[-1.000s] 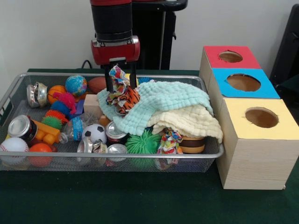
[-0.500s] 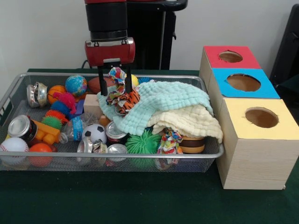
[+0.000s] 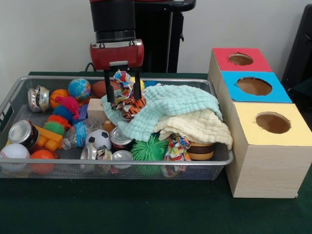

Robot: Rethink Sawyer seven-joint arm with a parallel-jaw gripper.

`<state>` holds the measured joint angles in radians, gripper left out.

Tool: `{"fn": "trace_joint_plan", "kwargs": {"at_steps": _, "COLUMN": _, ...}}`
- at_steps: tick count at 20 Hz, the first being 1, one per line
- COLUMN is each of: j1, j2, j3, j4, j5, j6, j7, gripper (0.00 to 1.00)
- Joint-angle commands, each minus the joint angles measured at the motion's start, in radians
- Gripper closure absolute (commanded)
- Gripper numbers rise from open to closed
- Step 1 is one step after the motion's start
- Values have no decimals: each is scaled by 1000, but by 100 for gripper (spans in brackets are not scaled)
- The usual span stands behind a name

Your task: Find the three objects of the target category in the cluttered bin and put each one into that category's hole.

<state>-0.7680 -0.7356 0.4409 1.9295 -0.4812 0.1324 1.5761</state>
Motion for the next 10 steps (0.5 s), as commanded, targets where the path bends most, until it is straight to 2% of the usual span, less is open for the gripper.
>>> {"fn": "trace_joint_plan", "kwargs": {"at_steps": 1, "j1": -21, "j2": 56, "j3": 53, "j4": 40, "j5": 107, "j6": 11, "j7": 193, "gripper": 0}}
{"fn": "trace_joint_plan", "kwargs": {"at_steps": 10, "j1": -30, "j2": 80, "j3": 59, "j4": 72, "j5": 168, "j6": 16, "j7": 174, "gripper": 0}}
